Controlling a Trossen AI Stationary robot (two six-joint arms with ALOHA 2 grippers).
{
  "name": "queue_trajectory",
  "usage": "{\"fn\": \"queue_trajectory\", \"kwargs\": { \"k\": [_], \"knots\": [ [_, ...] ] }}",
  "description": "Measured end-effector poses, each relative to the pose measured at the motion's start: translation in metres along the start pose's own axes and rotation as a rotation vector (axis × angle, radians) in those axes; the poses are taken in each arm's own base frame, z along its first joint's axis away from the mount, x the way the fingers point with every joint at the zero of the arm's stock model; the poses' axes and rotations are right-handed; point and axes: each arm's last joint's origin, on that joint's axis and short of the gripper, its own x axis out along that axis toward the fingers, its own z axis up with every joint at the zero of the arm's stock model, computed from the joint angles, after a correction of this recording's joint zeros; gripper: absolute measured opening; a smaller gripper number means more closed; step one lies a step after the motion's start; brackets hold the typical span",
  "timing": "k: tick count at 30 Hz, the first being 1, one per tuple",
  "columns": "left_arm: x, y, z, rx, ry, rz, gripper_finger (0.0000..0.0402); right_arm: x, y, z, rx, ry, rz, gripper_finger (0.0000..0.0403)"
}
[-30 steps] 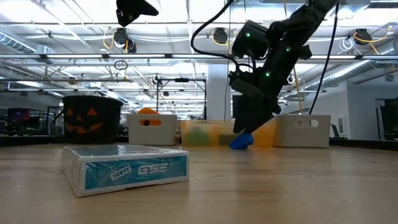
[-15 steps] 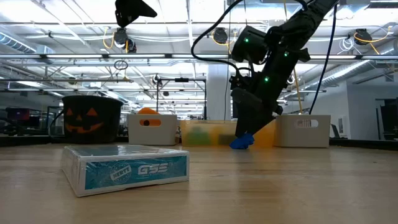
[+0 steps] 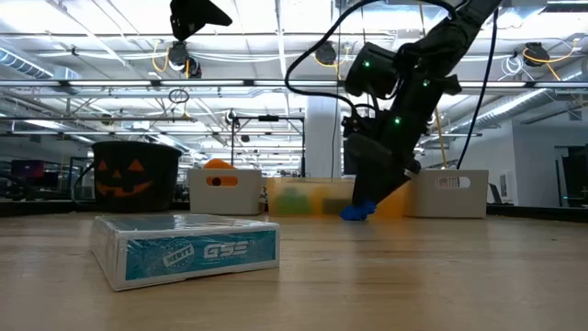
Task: Pick & Place Toys
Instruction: Put the dark blue game piece into the orange bin
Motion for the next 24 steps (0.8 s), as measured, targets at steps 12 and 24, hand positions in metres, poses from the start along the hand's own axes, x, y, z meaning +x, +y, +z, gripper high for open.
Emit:
{"fn": "queue_trajectory", "kwargs": {
  "k": [12, 24],
  "knots": [
    [0.0, 0.0, 0.0, 0.005, 0.0, 0.0, 0.0186, 0.0014, -0.0008, -0.0024, 0.005, -0.003, 0.003, 0.0194],
    [0.0, 0.0, 0.0, 0.005, 0.0, 0.0, 0.0186, 0.0012, 0.002, 0.0015, -0.01, -0.033, 0.053, 0.012]
  ]
}}
